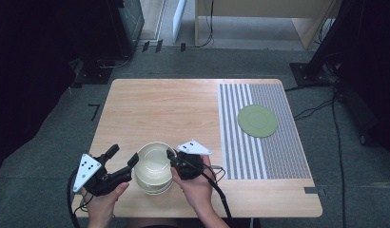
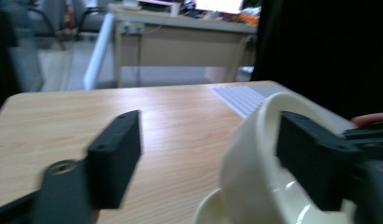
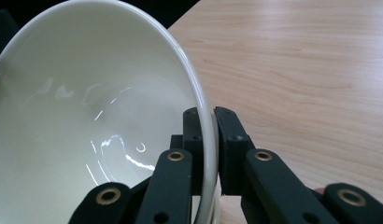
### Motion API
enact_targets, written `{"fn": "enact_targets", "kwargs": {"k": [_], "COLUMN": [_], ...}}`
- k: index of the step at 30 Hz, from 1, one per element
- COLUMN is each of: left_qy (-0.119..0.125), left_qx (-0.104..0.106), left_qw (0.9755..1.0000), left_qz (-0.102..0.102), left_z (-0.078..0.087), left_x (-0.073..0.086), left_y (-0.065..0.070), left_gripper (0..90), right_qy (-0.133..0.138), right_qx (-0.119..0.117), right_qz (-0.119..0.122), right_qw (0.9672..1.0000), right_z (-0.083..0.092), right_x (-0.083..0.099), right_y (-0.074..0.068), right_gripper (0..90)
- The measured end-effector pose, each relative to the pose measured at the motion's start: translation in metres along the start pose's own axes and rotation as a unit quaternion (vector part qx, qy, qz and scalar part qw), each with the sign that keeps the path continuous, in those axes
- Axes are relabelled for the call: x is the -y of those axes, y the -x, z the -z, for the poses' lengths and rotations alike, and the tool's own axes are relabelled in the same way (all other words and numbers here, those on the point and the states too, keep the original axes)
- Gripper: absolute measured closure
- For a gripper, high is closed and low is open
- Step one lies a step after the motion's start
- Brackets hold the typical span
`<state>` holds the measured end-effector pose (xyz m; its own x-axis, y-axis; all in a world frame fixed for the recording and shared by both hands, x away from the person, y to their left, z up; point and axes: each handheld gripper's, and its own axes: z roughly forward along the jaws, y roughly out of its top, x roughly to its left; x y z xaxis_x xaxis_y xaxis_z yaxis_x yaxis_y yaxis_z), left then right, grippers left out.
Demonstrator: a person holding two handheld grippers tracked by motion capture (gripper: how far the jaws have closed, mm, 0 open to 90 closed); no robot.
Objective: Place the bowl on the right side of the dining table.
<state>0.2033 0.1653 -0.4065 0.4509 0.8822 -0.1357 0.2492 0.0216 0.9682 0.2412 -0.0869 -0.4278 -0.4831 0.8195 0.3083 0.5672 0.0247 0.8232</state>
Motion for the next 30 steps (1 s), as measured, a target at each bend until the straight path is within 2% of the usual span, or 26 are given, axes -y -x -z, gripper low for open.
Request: {"fn": "enact_targets", "kwargs": {"k": [3, 6, 8, 11, 15, 17, 20, 25, 30], "left_qy": [0.0, -0.009, -0.002, 0.006, 0.002, 0.002, 0.003, -0.006, -0.029], "left_qx": [0.009, -0.005, 0.007, -0.001, -0.011, 0.0, 0.002, -0.022, -0.04], "left_qw": [0.9996, 0.9994, 0.9992, 0.9992, 0.9989, 0.9987, 0.998, 0.9983, 0.9969], "left_qz": [0.025, 0.033, 0.04, 0.039, 0.046, 0.051, 0.063, 0.053, 0.061], "left_z": [0.0, 0.0, 0.002, 0.006, 0.007, 0.008, 0.009, 0.009, 0.004], "left_x": [0.0, 0.0, 0.0, -0.001, 0.002, 0.006, 0.013, 0.022, 0.035], "left_y": [-0.006, -0.009, -0.013, -0.018, -0.027, -0.034, -0.045, -0.056, -0.066], "left_gripper": [13.6, 12.6, 12.6, 12.6, 12.6, 12.6, 12.7, 12.9, 12.9], "right_qy": [0.005, 0.009, 0.011, 0.015, 0.019, 0.019, 0.022, 0.026, 0.027], "right_qx": [0.005, 0.01, 0.01, 0.014, 0.02, 0.021, 0.022, 0.024, 0.025], "right_qz": [0.002, 0.005, 0.005, 0.003, 0.006, 0.005, 0.004, 0.001, 0.0], "right_qw": [1.0, 0.9999, 0.9999, 0.9998, 0.9996, 0.9996, 0.9995, 0.9994, 0.9993], "right_z": [0.002, 0.005, 0.006, 0.008, 0.012, 0.013, 0.015, 0.019, 0.022], "right_x": [-0.002, -0.002, -0.003, -0.004, -0.006, -0.007, -0.007, -0.008, -0.009], "right_y": [0.002, 0.005, 0.006, 0.008, 0.013, 0.014, 0.017, 0.021, 0.025], "right_gripper": [84.5, 84.5, 84.5, 84.5, 84.5, 84.5, 84.5, 84.5, 84.5]}}
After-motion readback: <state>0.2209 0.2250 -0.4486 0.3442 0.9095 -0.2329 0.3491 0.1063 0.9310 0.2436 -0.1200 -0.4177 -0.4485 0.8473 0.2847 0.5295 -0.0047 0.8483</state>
